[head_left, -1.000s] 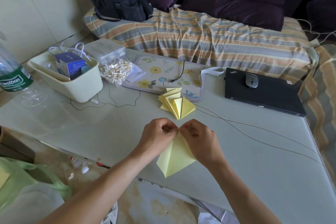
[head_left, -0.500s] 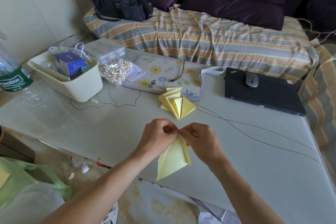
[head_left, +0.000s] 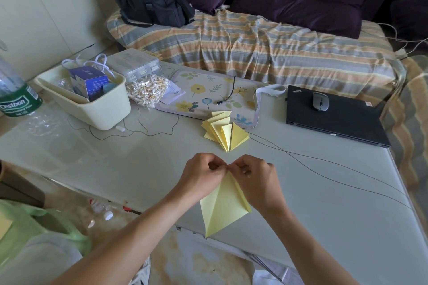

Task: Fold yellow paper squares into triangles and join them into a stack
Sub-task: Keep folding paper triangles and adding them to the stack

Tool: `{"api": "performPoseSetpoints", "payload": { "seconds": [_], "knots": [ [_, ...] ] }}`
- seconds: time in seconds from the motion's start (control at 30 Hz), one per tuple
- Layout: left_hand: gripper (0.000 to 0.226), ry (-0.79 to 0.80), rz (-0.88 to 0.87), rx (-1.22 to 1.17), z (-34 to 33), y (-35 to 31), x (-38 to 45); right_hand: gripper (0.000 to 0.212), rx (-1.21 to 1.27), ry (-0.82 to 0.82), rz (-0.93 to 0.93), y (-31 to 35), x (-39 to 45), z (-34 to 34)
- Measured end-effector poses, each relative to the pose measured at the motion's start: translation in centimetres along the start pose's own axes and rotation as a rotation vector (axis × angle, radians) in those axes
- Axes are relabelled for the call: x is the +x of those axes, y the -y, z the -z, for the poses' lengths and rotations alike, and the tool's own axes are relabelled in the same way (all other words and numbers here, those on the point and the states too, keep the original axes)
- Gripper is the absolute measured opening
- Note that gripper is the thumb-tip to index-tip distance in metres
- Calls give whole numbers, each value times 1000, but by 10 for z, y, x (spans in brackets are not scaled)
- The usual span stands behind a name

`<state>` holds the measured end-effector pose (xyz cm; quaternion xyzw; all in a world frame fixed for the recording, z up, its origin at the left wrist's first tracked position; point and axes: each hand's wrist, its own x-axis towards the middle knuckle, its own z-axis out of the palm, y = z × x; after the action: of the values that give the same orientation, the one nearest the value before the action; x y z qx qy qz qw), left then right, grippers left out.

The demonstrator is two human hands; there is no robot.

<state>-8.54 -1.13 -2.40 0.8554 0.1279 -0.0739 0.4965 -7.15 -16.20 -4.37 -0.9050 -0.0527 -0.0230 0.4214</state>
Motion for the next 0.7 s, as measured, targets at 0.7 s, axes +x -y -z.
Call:
{"api": "performPoseSetpoints", "payload": {
  "seconds": [0.7],
  "knots": [
    [14, -50, 59, -111, 4, 2, 0, 13, 116, 26, 29, 3, -2, -2]
  ]
}}
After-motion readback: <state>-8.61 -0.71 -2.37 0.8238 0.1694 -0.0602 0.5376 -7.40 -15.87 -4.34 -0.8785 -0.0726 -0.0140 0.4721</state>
